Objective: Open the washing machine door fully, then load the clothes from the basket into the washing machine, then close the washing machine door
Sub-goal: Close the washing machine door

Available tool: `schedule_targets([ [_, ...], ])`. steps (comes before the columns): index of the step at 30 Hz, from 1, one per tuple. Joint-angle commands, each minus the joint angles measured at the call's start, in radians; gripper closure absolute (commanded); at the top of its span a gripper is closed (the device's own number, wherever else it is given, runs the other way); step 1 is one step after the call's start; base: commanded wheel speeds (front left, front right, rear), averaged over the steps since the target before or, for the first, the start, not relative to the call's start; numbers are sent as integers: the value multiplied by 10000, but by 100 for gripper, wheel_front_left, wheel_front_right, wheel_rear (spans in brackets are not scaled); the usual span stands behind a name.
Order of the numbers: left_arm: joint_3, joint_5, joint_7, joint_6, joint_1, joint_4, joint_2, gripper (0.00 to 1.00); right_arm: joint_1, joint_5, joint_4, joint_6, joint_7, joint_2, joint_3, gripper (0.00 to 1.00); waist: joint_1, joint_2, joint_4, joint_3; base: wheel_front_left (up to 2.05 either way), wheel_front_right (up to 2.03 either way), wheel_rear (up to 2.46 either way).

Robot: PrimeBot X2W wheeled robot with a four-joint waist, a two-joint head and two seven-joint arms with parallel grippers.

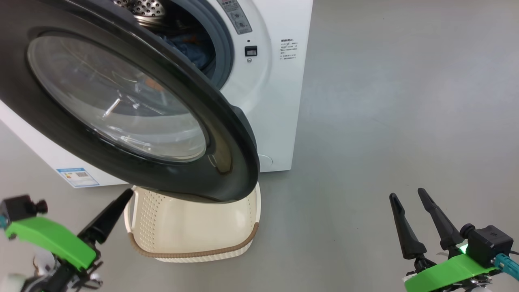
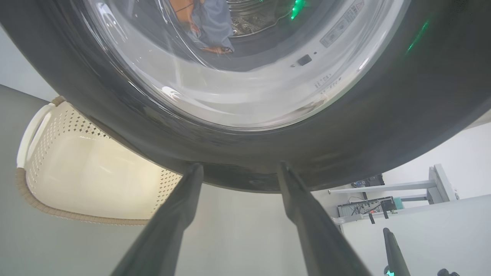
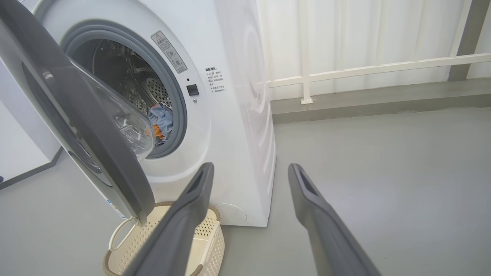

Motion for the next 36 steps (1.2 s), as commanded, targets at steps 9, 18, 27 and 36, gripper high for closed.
schedule_targets([
  [9,121,307,-2056,-37,615,92,0,0,68,-41,-220,54,-80,-277,164,0,0,0,174,-40,0,0,0],
  [18,-706,1187,-4668,-37,1190,520,-10,0,157,-5,-152,54,-80,-318,194,0,0,0,295,-234,0,0,0],
  [27,-1279,2509,-5873,-37,1330,1288,108,0,314,38,-98,54,-80,-354,212,0,0,0,390,-488,0,0,0],
  [36,1506,7035,-5893,-37,1970,1072,-1173,0,407,74,-105,54,-80,-370,184,0,0,0,438,-617,0,0,0],
])
